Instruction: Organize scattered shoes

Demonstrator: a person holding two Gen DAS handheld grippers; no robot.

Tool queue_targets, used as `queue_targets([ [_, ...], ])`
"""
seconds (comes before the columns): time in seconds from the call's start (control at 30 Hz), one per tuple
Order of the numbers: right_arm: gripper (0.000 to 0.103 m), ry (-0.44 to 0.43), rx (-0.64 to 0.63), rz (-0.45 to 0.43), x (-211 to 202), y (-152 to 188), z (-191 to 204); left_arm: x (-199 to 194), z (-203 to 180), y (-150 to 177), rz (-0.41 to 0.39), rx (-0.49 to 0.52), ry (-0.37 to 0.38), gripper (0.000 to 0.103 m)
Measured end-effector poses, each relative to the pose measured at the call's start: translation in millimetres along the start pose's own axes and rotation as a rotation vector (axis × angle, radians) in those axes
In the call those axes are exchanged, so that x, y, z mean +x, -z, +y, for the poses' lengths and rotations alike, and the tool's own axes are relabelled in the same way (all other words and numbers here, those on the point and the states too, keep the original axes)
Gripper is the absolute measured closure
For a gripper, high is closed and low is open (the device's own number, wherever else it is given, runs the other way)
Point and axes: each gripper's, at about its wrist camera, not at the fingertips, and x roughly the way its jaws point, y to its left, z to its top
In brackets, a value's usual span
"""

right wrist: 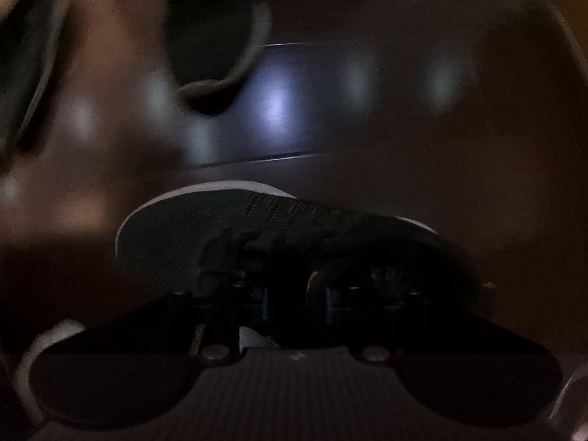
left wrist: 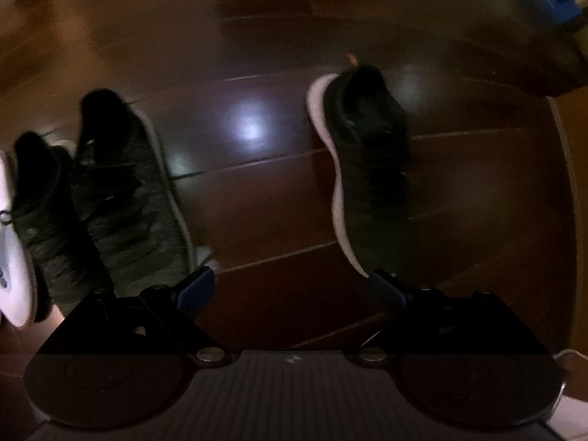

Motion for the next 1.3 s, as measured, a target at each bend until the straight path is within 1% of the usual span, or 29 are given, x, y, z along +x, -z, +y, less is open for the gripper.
queue_targets([
  [0.1,0.075,0.025,-0.171,0.000,6.3,-4.9,10.3,-6.5,-11.1,1.9,0.000,0.029,0.017,0.009],
  [0.13,0.075,0.043,-0.239,0.003,16.5,-12.1,14.0,-14.6,-12.8,10.6,-0.020,0.044,0.014,0.009],
  [0.23,0.075,0.089,-0.345,0.006,28.7,0.9,22.5,-33.7,-8.9,35.9,-0.058,0.062,-0.009,0.009],
  [0.33,0.075,0.181,-0.468,0.010,28.8,19.4,44.7,-55.9,-0.8,71.4,-0.105,0.102,-0.043,0.009],
  [0.4,0.076,0.254,-0.582,0.010,28.6,35.4,62.6,-70.3,-1.6,87.0,-0.159,0.124,-0.066,0.009],
  [0.47,0.076,0.275,-0.616,0.005,29.8,39.2,65.2,-85.8,7.5,100.3,-0.201,0.103,-0.073,0.009],
  [0.6,0.076,0.311,-0.693,-0.008,39.8,43.5,70.0,-95.5,21.8,110.9,-0.145,0.018,-0.058,0.009],
  [0.67,0.075,0.312,-0.718,-0.012,43.7,45.8,70.5,-92.1,18.4,112.6,-0.145,0.017,-0.064,0.009],
  [0.73,0.075,0.302,-0.721,-0.021,38.4,51.1,69.7,-85.9,12.8,109.5,-0.148,0.036,-0.086,0.009],
  [0.8,0.075,0.290,-0.728,-0.033,31.6,58.2,66.8,-76.9,5.4,99.1,-0.141,0.064,-0.094,0.009],
  [0.9,0.072,0.288,-0.706,-0.047,33.7,57.0,63.1,-67.1,-11.4,82.6,-0.139,0.108,-0.081,0.009],
  [1.0,0.066,0.282,-0.654,-0.068,44.3,51.1,58.0,-65.0,-21.1,76.2,-0.149,0.134,-0.076,0.009],
  [1.03,0.064,0.281,-0.632,-0.077,47.0,50.2,56.0,-64.8,-22.6,75.0,-0.150,0.138,-0.073,0.009],
  [1.1,0.059,0.275,-0.546,-0.102,46.5,49.5,50.0,-63.4,-24.3,73.9,-0.138,0.137,-0.057,0.009],
  [1.17,0.047,0.291,-0.465,-0.130,33.0,58.6,47.5,-62.0,-22.8,74.7,-0.124,0.130,-0.045,0.009],
  [1.2,0.044,0.305,-0.434,-0.142,32.2,59.8,46.3,-61.2,-23.2,74.5,-0.121,0.128,-0.043,0.009],
  [1.27,0.033,0.326,-0.382,-0.160,29.5,61.7,45.4,-61.2,-20.1,75.3,-0.120,0.127,-0.046,0.009],
  [1.3,0.031,0.343,-0.338,-0.175,26.8,62.9,44.6,-61.4,-18.9,76.8,-0.121,0.125,-0.050,0.009],
])
